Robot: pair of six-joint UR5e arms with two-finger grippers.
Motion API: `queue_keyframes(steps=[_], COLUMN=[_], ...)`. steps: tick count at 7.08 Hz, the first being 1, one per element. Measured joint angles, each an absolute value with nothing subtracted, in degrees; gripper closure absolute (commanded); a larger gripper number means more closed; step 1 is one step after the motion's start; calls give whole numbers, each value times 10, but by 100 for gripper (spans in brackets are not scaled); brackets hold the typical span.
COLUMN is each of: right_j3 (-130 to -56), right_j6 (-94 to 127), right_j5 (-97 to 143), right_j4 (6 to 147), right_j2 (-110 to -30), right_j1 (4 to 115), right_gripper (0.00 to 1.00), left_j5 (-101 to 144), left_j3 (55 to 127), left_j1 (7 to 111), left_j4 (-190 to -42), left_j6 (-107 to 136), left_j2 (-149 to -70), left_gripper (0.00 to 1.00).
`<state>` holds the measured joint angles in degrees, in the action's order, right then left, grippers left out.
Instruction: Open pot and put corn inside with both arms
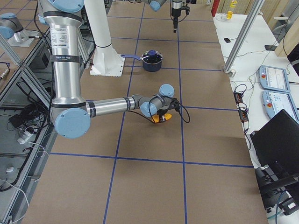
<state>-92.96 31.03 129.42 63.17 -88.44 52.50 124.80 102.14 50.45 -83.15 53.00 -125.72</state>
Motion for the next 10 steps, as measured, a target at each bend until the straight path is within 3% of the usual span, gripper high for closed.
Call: queue_keyframes(steps=[5, 7, 10], right_j3=[-937, -942, -1006], right_j6=[305, 309, 319], right_j5=[1292, 1296, 1298], right_j4=[633, 650, 769], right_j2=[-875, -837, -767], right_j1=[535, 537, 533], right_gripper=[62, 62, 62], left_j5=[1247, 1211, 1163], left_j3=[1029, 1042, 1052], left_j1=[495, 442, 366], left_j4=[-814, -752, -729], left_j6=[547, 562, 605], left_j2=[-1276, -1315, -1339], left_gripper=[1, 1, 1])
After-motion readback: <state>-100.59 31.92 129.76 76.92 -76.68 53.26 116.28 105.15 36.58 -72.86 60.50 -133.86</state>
